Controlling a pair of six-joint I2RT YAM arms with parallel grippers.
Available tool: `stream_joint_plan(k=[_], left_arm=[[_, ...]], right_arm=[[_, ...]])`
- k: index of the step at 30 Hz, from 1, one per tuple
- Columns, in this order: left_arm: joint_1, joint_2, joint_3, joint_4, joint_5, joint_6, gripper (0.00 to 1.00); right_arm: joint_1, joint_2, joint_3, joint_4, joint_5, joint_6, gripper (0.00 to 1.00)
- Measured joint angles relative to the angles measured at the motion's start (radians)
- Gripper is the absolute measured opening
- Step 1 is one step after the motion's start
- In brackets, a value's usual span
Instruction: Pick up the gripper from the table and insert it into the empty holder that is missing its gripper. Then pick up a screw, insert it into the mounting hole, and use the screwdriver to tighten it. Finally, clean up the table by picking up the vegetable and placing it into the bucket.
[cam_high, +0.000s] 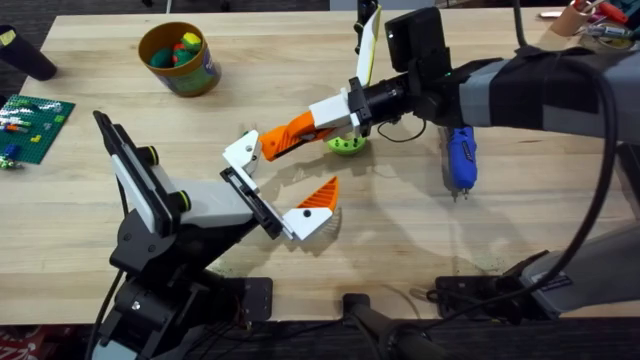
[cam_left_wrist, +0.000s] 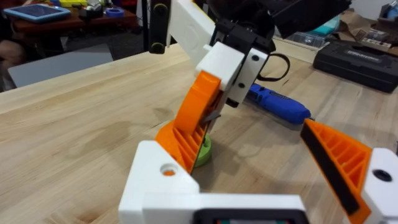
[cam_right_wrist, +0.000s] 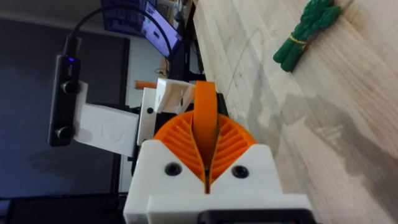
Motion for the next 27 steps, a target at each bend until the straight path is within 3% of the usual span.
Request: stream_joint_plan(k=[6, 12, 22, 27], left_arm=[[0.0, 0.004, 0.002, 0.0, -0.001, 0.0, 0.986], [0.0, 0.004, 0.002, 0.0, -0.001, 0.0, 0.988], [0.0, 0.004, 0.002, 0.0, -0.001, 0.0, 0.986], [0.0, 0.004, 0.002, 0.0, -0.001, 0.0, 0.986]], right_arm=[[-0.013, 0.009, -0.012, -0.022, 0.006, 0.013, 0.034], [-0.083, 0.015, -0.041, -0.034, -0.01, 0.034, 0.033], [-0.232, 0.017, -0.044, 0.031, -0.294, 0.057, 0.033], [-0.242, 0.017, -0.082, 0.1, -0.317, 0.092, 0.035]])
